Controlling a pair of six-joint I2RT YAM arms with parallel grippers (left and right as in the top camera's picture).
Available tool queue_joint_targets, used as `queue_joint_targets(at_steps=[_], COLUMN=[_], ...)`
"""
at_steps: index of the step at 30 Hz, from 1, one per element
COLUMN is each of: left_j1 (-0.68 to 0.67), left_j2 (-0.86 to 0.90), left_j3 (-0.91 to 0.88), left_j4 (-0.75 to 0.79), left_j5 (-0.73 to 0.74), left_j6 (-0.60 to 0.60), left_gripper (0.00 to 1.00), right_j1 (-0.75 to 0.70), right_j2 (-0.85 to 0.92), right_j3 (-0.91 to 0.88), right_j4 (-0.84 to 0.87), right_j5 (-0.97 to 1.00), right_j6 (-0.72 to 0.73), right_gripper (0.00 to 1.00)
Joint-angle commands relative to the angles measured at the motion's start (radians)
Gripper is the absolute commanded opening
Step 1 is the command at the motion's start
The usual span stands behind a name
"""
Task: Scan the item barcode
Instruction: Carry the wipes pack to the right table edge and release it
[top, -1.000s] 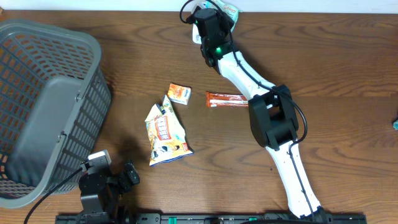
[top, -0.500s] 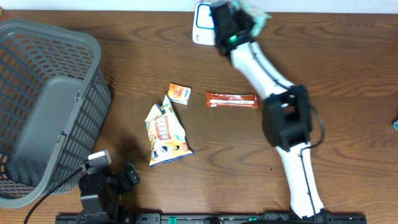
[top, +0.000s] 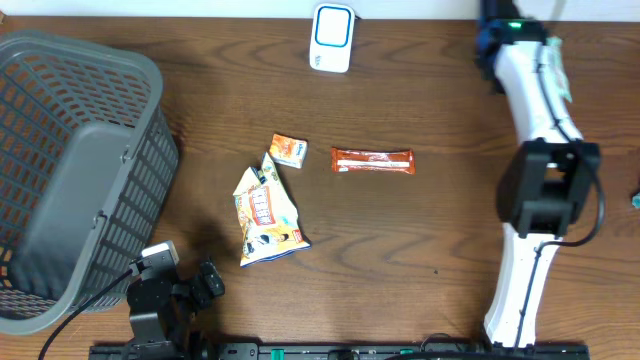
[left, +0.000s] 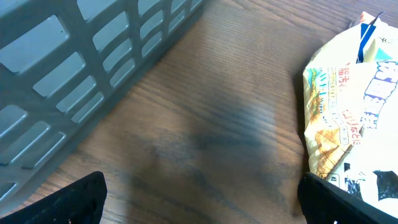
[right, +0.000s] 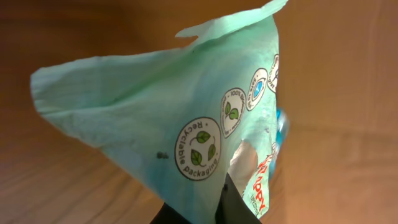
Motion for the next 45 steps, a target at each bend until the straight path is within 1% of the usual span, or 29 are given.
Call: queue_joint_targets(at_steps=[1, 3, 5, 8, 10, 14, 15, 17, 18, 19, 20, 27, 32, 35, 39, 45], left_j1=[0.005, 0.005, 0.005, 0.005, 0.005, 0.005, 0.005, 0.005, 0.005, 0.005, 0.005, 0.005, 0.005, 0.005, 0.005, 0.005], left_j2=[-0.002, -0.002, -0.002, -0.002, -0.002, -0.002, -0.002, -0.002, -0.002, -0.002, -0.002, -0.002, -0.002, -0.002, -0.002, -0.002], left_j3=[-0.017, -0.017, -0.017, -0.017, -0.017, -0.017, -0.017, -0.017, -0.017, -0.017, -0.017, -0.017, -0.017, -0.017, -0.017, -0.017], left_j4=[-0.046, -0.046, -0.046, -0.046, -0.046, -0.046, -0.046, -0.046, -0.046, -0.046, -0.046, -0.046, -0.046, -0.046, -0.046, -0.046], left_j5=[-0.008, -0.008, -0.008, -0.008, -0.008, -0.008, -0.008, -0.008, -0.008, -0.008, -0.008, -0.008, -0.008, -0.008, -0.008, -0.008], left_j6=[0.021, 0.021, 0.021, 0.021, 0.021, 0.021, 0.021, 0.021, 0.021, 0.021, 0.021, 0.021, 0.021, 0.021, 0.021, 0.021], left_gripper=[0.98, 0.98, 0.98, 0.98, 0.98, 0.98, 0.98, 0.98, 0.98, 0.98, 0.98, 0.98, 0.98, 0.98, 0.98, 0.98], right_j1=[-0.096, -0.151, -0.204, -0.270, -0.311, -0.384, -0.397, -0.417, -0.424, -0.427, -0.430, -0.406, -0.354, -0.315, -0.248, -0.083], right_j2=[-0.006, -0.006, -0.006, -0.006, -0.006, -0.006, -0.007, -0.007, -0.009, -0.011, -0.016, -0.106, -0.260, -0.362, -0.484, -0.613], right_j3=[-0.058, -0.100, -0.141, -0.197, -0.229, -0.237, -0.236, -0.233, -0.232, -0.232, -0.232, -0.219, -0.219, -0.219, -0.219, -0.219], right_j4=[-0.011, -0.009, -0.001, 0.027, 0.048, 0.043, 0.042, 0.037, 0.031, 0.030, 0.027, 0.016, 0.024, 0.024, 0.024, 0.002], right_j5=[-0.029, -0.035, -0.082, -0.153, -0.156, -0.157, -0.157, -0.158, -0.169, -0.182, -0.202, -0.343, -0.493, -0.584, -0.675, -0.680], right_j6=[0.138, 0.168, 0.193, 0.196, 0.197, 0.276, 0.276, 0.275, 0.275, 0.275, 0.275, 0.275, 0.276, 0.304, 0.315, 0.332], right_gripper=[0.01, 0.01, 0.01, 0.01, 0.01, 0.01, 0.04, 0.21, 0.42, 0.80, 0.99, 0.99, 0.99, 0.99, 0.99, 0.99])
